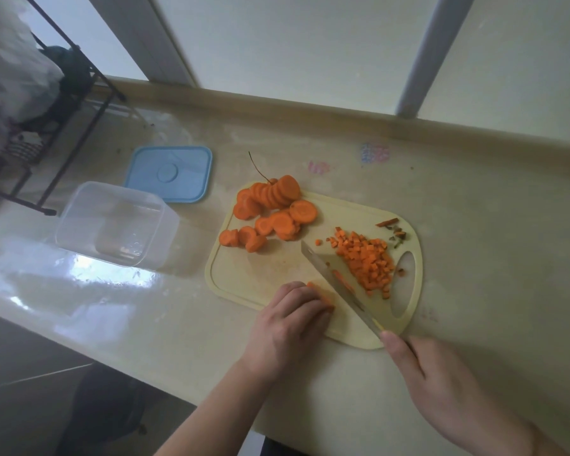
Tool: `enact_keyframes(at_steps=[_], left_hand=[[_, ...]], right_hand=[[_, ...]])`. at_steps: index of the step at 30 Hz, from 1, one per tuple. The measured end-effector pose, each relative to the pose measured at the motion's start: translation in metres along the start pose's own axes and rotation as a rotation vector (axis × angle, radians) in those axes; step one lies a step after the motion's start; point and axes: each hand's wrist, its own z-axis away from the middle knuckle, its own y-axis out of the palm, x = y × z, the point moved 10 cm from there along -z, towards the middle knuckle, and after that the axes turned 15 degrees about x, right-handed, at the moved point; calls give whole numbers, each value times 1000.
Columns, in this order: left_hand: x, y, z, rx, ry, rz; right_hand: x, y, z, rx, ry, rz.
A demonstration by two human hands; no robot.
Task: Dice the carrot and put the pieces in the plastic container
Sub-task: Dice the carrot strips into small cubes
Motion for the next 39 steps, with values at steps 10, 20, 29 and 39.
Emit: enact_keyframes(at_steps=[10, 20, 29, 39], left_hand=[[1, 5, 3, 19, -1, -18], [2, 7, 3, 30, 27, 25], [-2, 1, 2, -17, 22, -16], [-3, -6, 8, -54, 8, -28]], right_hand=[[-8, 15, 6, 7, 25, 24], [6, 18, -8, -19, 41, 145], [-2, 5, -9, -41, 22, 19], [-2, 16, 7, 13, 55, 42]])
